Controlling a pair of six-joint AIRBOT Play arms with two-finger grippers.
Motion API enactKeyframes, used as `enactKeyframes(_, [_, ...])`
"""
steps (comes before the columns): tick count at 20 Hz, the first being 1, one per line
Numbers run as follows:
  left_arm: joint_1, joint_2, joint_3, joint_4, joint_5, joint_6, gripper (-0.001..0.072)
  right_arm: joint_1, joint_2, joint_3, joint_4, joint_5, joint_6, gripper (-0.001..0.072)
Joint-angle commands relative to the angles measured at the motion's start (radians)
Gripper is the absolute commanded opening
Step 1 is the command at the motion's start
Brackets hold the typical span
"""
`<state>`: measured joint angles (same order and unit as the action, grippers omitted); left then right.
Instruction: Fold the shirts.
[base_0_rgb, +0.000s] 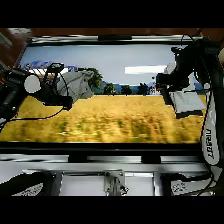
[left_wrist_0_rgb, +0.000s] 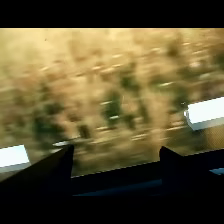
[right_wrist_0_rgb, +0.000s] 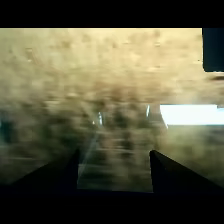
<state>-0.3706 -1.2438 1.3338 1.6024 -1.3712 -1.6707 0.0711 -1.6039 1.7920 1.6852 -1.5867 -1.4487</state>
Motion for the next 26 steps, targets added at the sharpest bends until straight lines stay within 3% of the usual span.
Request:
enactKeyframes(1, [0.000, 0.001, 0.000, 0.000, 0.000, 0.000, 0.0591, 0.001, 0.000, 0.001, 0.000, 0.000, 0.000, 0.0552])
enactKeyframes(16, [0.000, 0.001, 0.000, 0.000, 0.000, 0.000, 0.0591, 0.001, 0.000, 0.001, 0.000, 0.002, 0.000, 0.0552])
enactKeyframes(21, [0.000, -0.027, -0.001, -0.033, 0.121, -0.003, 0.0591, 0.001, 0.000, 0.001, -0.001, 0.185, 0.000, 0.0552])
enactKeyframes(26, [0.045, -0.123, 0.048, 0.027, 0.254, -0.003, 0.0617, 0.001, 0.000, 0.001, 0.007, 0.255, 0.001, 0.0553])
